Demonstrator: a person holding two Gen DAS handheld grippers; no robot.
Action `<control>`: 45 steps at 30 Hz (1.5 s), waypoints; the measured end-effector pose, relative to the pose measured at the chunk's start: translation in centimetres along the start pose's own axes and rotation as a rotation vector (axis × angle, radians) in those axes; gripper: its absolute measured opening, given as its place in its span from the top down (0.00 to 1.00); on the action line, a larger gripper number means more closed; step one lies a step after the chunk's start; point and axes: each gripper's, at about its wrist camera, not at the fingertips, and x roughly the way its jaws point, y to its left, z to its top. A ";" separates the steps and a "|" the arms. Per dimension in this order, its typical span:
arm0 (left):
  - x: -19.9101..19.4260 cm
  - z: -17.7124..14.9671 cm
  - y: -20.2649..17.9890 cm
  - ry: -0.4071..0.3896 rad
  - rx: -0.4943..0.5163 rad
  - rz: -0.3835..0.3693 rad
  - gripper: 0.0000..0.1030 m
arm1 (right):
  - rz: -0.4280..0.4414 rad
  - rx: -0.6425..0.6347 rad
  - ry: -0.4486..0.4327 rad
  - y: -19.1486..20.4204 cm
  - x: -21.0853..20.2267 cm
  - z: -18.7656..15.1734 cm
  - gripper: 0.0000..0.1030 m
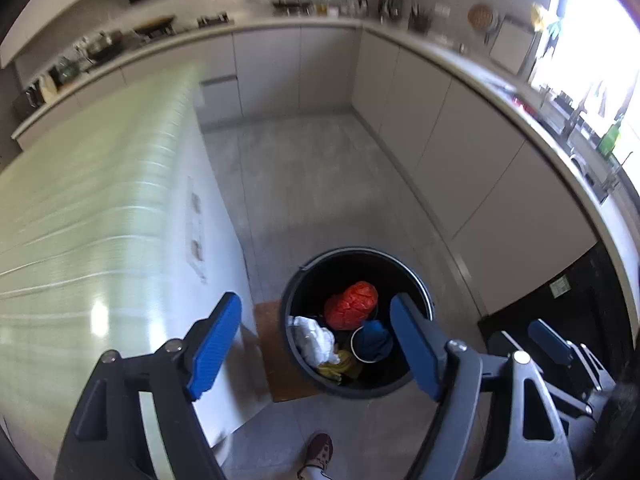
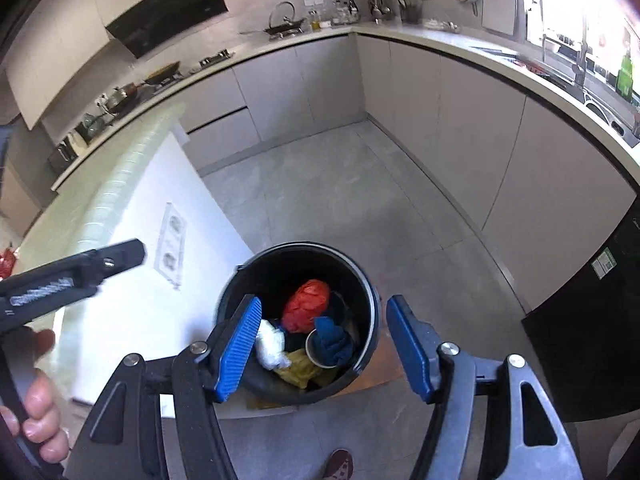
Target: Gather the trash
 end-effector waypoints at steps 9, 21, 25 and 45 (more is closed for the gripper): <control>-13.5 -10.4 7.1 -0.170 -0.032 0.054 0.05 | 0.059 -0.078 -0.085 6.9 -11.3 -8.5 0.34; -23.3 -22.7 10.6 -0.200 -0.161 0.136 0.04 | 0.107 -0.167 -0.157 12.7 -25.2 -19.9 0.25; -24.1 -23.7 9.5 -0.223 -0.204 0.165 0.04 | 0.106 -0.184 -0.202 12.2 -28.0 -20.8 0.24; -25.6 -25.7 2.5 -0.287 -0.225 0.254 0.04 | 0.152 -0.230 -0.244 6.0 -31.2 -19.7 0.24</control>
